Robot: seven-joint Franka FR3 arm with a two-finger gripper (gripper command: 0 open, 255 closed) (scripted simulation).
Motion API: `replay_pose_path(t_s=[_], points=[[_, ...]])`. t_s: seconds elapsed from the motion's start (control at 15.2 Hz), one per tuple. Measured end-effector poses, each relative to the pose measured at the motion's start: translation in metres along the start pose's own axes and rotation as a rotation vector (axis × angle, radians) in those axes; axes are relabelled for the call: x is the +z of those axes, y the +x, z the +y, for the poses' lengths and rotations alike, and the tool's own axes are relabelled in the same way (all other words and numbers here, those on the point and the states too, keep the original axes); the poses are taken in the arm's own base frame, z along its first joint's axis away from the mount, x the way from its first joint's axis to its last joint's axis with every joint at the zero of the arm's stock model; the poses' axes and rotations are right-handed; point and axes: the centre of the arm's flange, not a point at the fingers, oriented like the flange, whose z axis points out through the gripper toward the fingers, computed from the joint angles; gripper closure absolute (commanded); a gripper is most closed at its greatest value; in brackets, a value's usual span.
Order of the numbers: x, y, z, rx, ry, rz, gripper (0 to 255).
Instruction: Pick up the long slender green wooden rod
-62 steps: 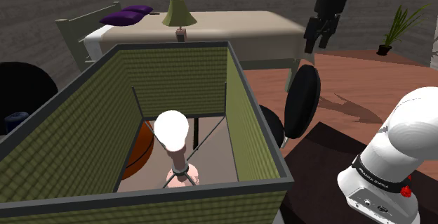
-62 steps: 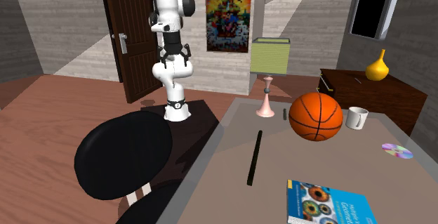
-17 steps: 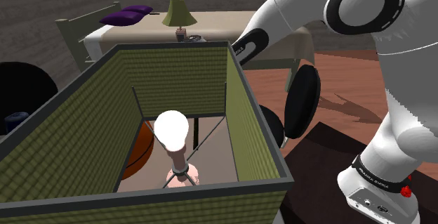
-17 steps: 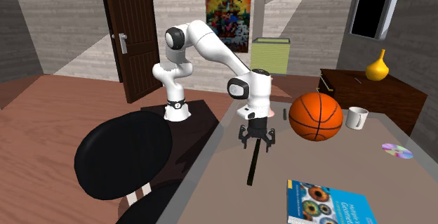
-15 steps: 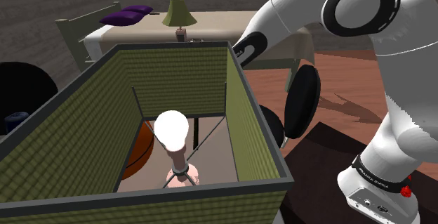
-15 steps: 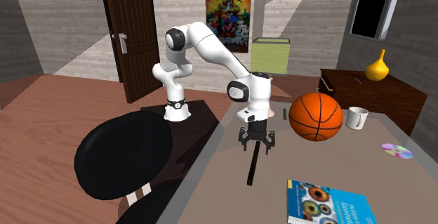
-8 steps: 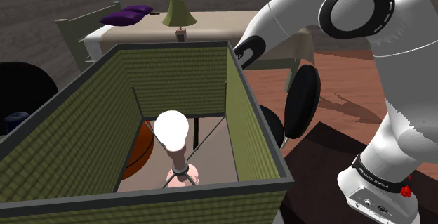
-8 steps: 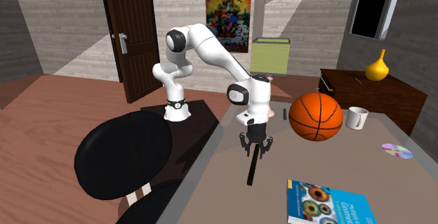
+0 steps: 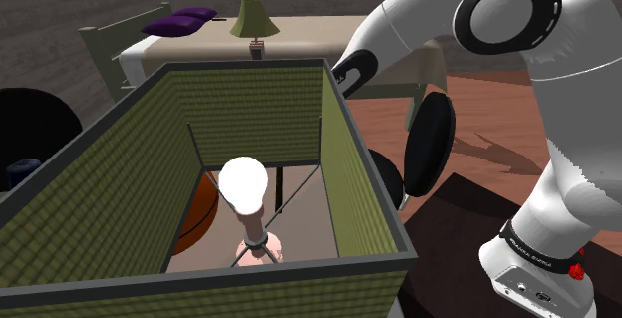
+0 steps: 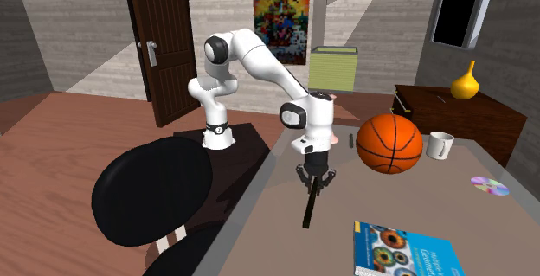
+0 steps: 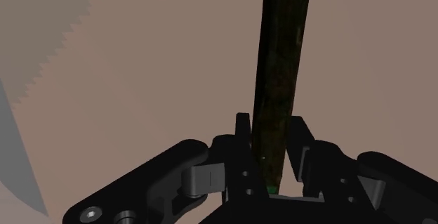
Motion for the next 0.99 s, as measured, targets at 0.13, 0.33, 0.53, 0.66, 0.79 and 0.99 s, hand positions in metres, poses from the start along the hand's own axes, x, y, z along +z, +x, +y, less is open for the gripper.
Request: replay_pose_path(t_s=[0.13,0.33,0.53,0.66,0.79,0.99], points=[[-0.005,-0.002,-0.002,-0.003,0.006,-0.002,255],[-0.019,0.000,-0.002,-0.005,0.008,-0.003,255],[-0.034,0.000,-0.003,-0.005,0.008,-0.003,255],[-0.045,0.001,-0.003,-0.005,0.008,-0.003,255],[-0.055,0.002,-0.002,-0.005,0.008,-0.003,255],[-0.070,0.003,-0.004,-0.005,0.009,-0.003,255]])
